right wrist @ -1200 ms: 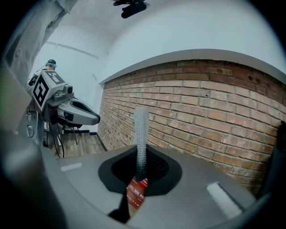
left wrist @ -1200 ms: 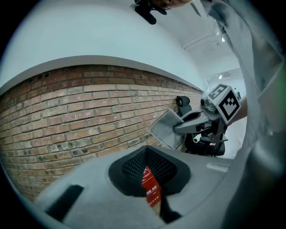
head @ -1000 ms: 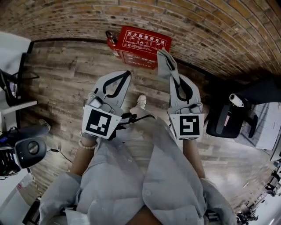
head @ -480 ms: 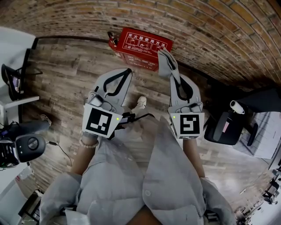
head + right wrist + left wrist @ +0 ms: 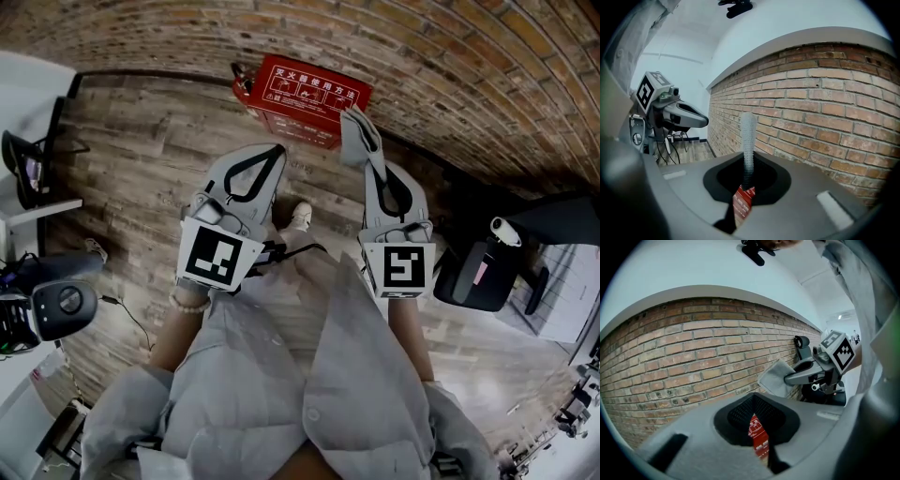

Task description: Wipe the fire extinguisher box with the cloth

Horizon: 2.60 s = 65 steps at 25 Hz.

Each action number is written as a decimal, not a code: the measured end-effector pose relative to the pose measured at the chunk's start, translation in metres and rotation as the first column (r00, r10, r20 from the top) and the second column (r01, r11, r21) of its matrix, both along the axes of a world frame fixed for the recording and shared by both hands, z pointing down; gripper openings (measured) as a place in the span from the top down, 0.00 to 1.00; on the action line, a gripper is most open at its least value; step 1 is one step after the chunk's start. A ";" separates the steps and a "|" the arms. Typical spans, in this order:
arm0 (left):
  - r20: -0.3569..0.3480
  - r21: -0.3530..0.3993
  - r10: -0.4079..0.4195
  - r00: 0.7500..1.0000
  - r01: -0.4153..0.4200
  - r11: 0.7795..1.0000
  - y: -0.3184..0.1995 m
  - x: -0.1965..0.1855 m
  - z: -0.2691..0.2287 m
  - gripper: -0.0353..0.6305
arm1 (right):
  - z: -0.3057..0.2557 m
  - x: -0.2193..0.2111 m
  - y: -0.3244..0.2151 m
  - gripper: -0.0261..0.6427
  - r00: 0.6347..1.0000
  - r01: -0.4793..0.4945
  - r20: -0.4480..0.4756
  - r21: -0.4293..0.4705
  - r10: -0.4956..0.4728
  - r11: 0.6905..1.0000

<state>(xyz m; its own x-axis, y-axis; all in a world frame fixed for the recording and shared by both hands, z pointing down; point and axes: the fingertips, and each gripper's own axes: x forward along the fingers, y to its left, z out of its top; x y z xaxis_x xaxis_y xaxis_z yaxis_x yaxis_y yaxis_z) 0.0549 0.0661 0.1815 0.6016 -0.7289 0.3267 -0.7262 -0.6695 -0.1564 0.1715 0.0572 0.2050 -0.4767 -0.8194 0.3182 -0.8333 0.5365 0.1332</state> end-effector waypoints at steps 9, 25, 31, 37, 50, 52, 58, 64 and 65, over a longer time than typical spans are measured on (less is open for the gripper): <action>-0.010 -0.021 0.012 1.000 -0.012 1.000 -0.021 -0.014 0.010 0.95 | 0.015 -0.014 -0.014 0.93 1.000 -0.018 -0.001 -0.049 0.018 0.999; -0.023 -0.074 0.009 1.000 -0.010 0.997 -0.071 -0.049 0.053 0.95 | 0.064 -0.051 -0.062 0.93 0.998 0.023 -0.056 -0.105 -0.029 0.994; -0.042 -0.083 -0.014 0.999 0.010 0.996 -0.094 -0.062 0.078 0.95 | 0.096 -0.069 -0.088 0.93 0.997 0.044 -0.060 -0.137 -0.053 0.990; -0.013 -0.096 0.025 1.000 -0.026 0.995 -0.107 -0.074 0.111 0.95 | 0.133 -0.093 -0.117 0.93 0.995 0.065 -0.064 -0.164 -0.076 0.984; 0.001 -0.118 -0.032 0.999 0.032 0.993 -0.152 -0.122 0.169 0.95 | 0.209 -0.164 -0.175 0.93 0.987 0.126 -0.067 -0.226 -0.144 0.966; -0.002 -0.125 -0.042 0.999 0.042 0.991 -0.159 -0.130 0.177 0.95 | 0.220 -0.175 -0.185 0.93 0.987 0.130 -0.064 -0.228 -0.148 0.965; 0.013 -0.141 -0.079 0.997 0.080 0.987 -0.177 -0.156 0.197 0.95 | 0.251 -0.203 -0.213 0.93 0.984 0.140 -0.071 -0.240 -0.161 0.961; 0.033 -0.152 -0.089 0.995 0.093 0.984 -0.183 -0.175 0.213 0.95 | 0.272 -0.229 -0.237 0.93 0.974 0.171 -0.101 -0.249 -0.201 0.953; 0.033 -0.155 -0.089 0.995 0.093 0.984 -0.183 -0.176 0.215 0.95 | 0.275 -0.232 -0.240 0.93 0.973 0.174 -0.107 -0.251 -0.206 0.952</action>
